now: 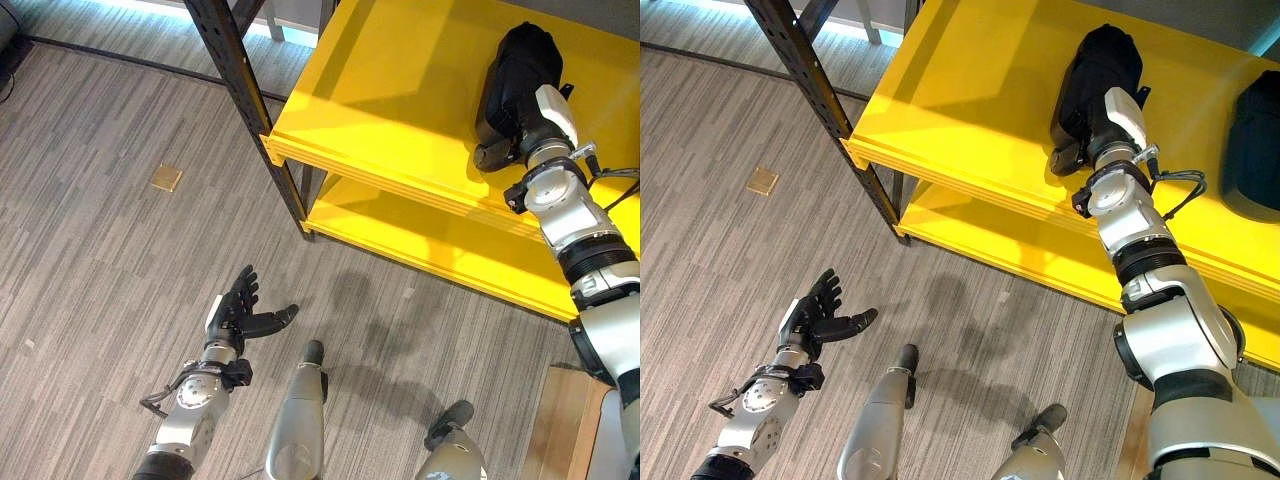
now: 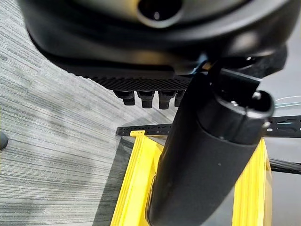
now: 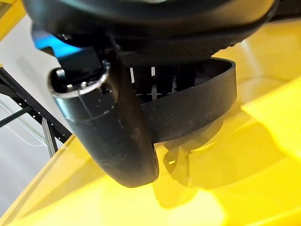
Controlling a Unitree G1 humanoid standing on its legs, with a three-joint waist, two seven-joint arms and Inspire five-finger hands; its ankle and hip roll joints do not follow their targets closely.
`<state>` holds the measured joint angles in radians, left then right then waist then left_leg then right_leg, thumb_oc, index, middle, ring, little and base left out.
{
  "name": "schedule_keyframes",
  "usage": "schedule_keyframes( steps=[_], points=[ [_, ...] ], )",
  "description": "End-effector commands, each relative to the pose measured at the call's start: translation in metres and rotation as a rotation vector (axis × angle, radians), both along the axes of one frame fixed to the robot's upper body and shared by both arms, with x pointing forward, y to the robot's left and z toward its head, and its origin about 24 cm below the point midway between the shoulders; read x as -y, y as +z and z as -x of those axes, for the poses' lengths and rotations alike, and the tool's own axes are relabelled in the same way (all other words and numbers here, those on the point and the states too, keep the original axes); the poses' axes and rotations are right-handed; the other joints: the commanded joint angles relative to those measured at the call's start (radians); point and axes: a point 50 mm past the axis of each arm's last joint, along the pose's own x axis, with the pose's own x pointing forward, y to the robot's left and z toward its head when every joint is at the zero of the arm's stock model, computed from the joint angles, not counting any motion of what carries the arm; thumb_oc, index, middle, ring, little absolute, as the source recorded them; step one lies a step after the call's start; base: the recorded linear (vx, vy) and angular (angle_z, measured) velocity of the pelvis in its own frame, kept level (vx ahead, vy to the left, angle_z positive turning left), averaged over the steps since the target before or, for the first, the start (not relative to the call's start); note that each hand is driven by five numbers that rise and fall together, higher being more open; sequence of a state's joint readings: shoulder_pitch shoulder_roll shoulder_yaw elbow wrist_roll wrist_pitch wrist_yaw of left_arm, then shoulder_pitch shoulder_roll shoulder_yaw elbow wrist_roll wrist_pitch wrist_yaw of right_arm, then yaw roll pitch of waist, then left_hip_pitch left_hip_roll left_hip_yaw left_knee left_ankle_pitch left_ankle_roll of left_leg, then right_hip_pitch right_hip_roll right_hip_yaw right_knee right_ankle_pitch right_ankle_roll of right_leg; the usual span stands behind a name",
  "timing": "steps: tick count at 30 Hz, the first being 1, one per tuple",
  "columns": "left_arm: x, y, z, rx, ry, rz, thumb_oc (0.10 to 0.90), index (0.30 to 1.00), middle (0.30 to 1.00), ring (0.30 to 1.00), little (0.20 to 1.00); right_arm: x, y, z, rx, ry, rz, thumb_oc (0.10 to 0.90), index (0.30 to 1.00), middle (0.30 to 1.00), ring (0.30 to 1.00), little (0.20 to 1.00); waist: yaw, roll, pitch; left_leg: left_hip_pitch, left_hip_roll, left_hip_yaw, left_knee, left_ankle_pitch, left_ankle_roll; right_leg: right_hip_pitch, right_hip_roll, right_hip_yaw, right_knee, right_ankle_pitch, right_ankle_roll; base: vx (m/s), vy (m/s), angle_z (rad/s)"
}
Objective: Move parts from the plastic box to the shelf.
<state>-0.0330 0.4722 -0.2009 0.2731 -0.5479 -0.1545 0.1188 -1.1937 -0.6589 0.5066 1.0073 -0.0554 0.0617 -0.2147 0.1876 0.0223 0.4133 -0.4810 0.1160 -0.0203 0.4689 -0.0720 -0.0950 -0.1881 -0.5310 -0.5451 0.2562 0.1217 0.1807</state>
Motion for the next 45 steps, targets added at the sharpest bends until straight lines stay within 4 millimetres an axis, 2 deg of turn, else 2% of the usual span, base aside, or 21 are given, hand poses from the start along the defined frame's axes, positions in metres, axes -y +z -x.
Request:
schedule_keyframes(
  steps=[1,10,17,25,34,45],
  points=[
    [0.003,0.037,-0.010,0.197,-0.050,-0.009,0.900,1.000,1.000,1.000,1.000,-0.010,0.076,0.002,0.214,0.002,0.061,0.400,0.300,0.300,0.300,0.300,0.001,0.026,-0.033,0.111,0.010,0.077,-0.077,-0.056,0.027,-0.011,0.007,0.106,0.194,-0.020,0.039,0.00,0.000,0.00],
    [0.006,0.039,-0.011,0.199,-0.077,-0.016,0.900,1.000,1.000,1.000,1.000,0.014,0.064,0.003,0.148,-0.099,0.072,0.400,0.300,0.300,0.300,0.300,-0.008,0.032,-0.030,0.116,0.011,0.078,-0.083,-0.055,0.026,-0.021,0.007,0.112,0.197,-0.019,0.042,0.00,0.000,-0.01],
    [0.005,0.039,-0.010,0.200,-0.085,-0.022,0.900,1.000,1.000,1.000,1.000,0.033,0.076,0.012,0.173,-0.166,0.117,0.400,0.300,0.300,0.300,0.300,-0.023,0.033,-0.027,0.121,0.015,0.082,-0.085,-0.055,0.025,-0.030,0.011,0.124,0.200,-0.015,0.044,0.00,0.000,0.00],
    [0.004,0.039,-0.010,0.196,-0.089,-0.026,0.900,1.000,1.000,1.000,1.000,0.045,0.079,0.017,0.180,-0.207,0.121,0.400,0.300,0.300,0.300,0.300,-0.034,0.034,-0.024,0.118,0.016,0.084,-0.081,-0.057,0.025,-0.042,0.013,0.131,0.207,-0.012,0.044,0.00,0.000,0.00],
    [0.001,0.039,-0.009,0.193,-0.083,-0.030,0.900,1.000,1.000,1.000,1.000,0.046,0.081,0.017,0.171,-0.219,0.143,0.400,0.300,0.300,0.300,0.300,-0.039,0.034,-0.025,0.115,0.014,0.083,-0.084,-0.055,0.028,-0.048,0.010,0.133,0.207,0.002,0.048,0.00,0.000,0.00],
    [-0.004,0.036,-0.006,0.186,-0.055,-0.019,0.900,1.000,1.000,1.000,1.000,0.045,0.095,0.020,0.206,-0.224,0.171,0.400,0.300,0.300,0.300,0.300,-0.028,0.034,-0.022,0.109,0.005,0.077,-0.101,-0.044,0.032,-0.050,0.008,0.122,0.205,0.019,0.052,0.00,0.000,0.00]
  ],
)
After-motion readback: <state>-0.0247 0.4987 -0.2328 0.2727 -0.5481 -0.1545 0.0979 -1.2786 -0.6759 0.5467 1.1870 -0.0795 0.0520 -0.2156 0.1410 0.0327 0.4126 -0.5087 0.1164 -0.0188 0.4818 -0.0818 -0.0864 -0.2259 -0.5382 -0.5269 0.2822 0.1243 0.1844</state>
